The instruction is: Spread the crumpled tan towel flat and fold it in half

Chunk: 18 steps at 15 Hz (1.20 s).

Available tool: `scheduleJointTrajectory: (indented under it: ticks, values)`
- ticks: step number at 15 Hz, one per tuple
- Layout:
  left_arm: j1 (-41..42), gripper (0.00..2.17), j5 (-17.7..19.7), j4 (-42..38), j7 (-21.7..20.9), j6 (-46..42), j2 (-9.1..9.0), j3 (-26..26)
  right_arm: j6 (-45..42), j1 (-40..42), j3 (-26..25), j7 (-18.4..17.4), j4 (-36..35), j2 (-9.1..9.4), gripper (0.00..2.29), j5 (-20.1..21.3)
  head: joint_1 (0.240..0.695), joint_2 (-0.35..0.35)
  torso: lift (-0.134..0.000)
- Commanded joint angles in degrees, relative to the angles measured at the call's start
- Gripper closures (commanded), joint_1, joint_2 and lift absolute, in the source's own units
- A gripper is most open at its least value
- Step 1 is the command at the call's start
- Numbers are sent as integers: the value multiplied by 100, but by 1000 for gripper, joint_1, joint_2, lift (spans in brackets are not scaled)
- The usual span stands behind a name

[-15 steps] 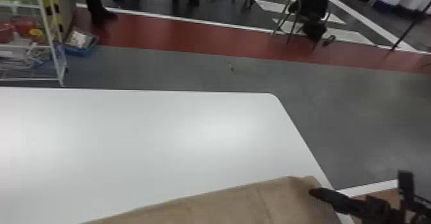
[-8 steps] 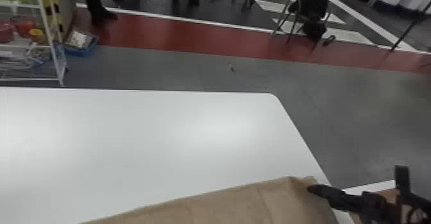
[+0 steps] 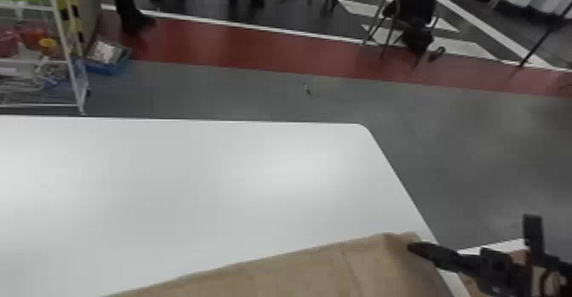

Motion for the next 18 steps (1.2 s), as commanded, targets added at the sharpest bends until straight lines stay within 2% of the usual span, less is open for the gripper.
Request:
scheduleJointTrajectory:
  ticks: [1, 4, 8, 10, 12, 16, 18]
  values:
    - [-2, 1686, -3, -9, -17, 0, 6, -16, 107, -183, -109, -33, 4, -17, 1328, -64, 695, -350, -123]
    - [-2, 1686, 6, -18, -35, 0, 15, -7, 36, -359, -101, -50, 215, -105, 1328, 120, 695, -350, -123]
    - [-2, 1686, 15, 18, -17, -18, 41, 10, -474, -517, 23, -120, 874, -263, 1325, 349, 695, -350, -123]
    - [-11, 1686, 24, 53, -8, -88, 50, 10, -509, -605, 66, -129, 1190, -378, 1325, 314, 695, -350, -123]
    - [-11, 1686, 24, 53, -17, -88, 59, 10, -474, -614, 23, -120, 1190, -386, 1325, 200, 695, -350, -123]
    - [-2, 1686, 32, 61, -17, -88, 59, 10, 317, -667, -232, -112, 1058, -518, 1325, -416, 695, -350, -123]
    - [-2, 1683, 41, 70, -8, -88, 50, -25, 317, -825, -153, -112, 1137, -527, 1325, -266, 695, -350, -123]
